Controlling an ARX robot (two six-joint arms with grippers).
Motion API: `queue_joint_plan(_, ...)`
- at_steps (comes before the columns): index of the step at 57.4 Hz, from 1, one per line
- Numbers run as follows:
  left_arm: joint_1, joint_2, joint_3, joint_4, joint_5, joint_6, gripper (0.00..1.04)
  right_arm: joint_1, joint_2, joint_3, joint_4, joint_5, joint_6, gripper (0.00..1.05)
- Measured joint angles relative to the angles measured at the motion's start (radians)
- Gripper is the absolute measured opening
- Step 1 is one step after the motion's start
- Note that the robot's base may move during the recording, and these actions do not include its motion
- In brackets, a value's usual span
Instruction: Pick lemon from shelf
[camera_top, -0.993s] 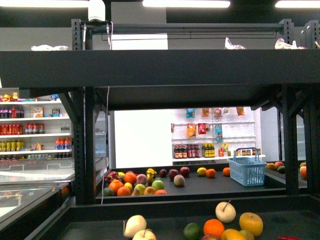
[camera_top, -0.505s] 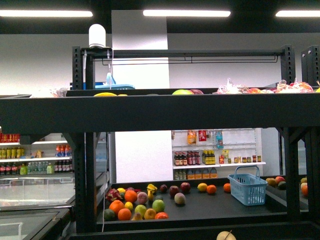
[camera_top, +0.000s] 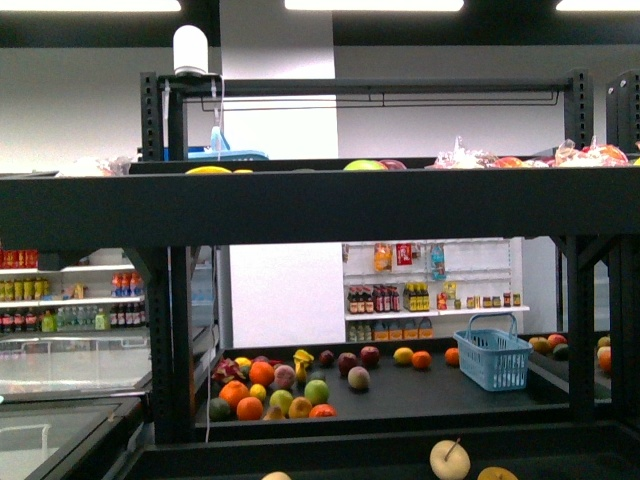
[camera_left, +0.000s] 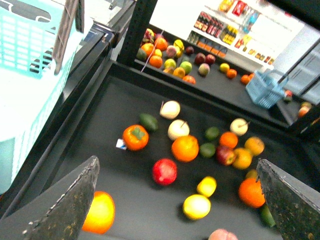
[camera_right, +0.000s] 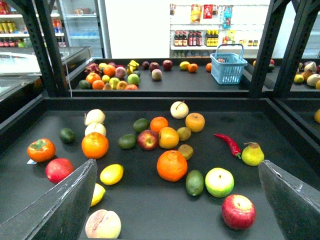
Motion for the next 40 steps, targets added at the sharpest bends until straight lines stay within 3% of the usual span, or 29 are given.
queue_joint_plan(6, 0.189, 0.265, 0.236, 0.001, 0.143, -0.186, 0.97, 0.000, 0.000, 0.000, 0.000, 0.000, 0.000, 0.97)
queue_joint_plan(16, 0.353, 0.596, 0.529, 0.022, 0.259, -0.481, 0.97, 0.000, 0.000, 0.000, 0.000, 0.000, 0.000, 0.97)
queue_joint_plan(25, 0.396, 0.819, 0.695, 0.017, 0.269, -0.600, 0.97, 0.000, 0.000, 0.000, 0.000, 0.000, 0.000, 0.97)
queue_joint_plan(40, 0.381, 1.081, 0.891, 0.037, 0.246, -0.724, 0.97, 0.000, 0.000, 0.000, 0.000, 0.000, 0.000, 0.97)
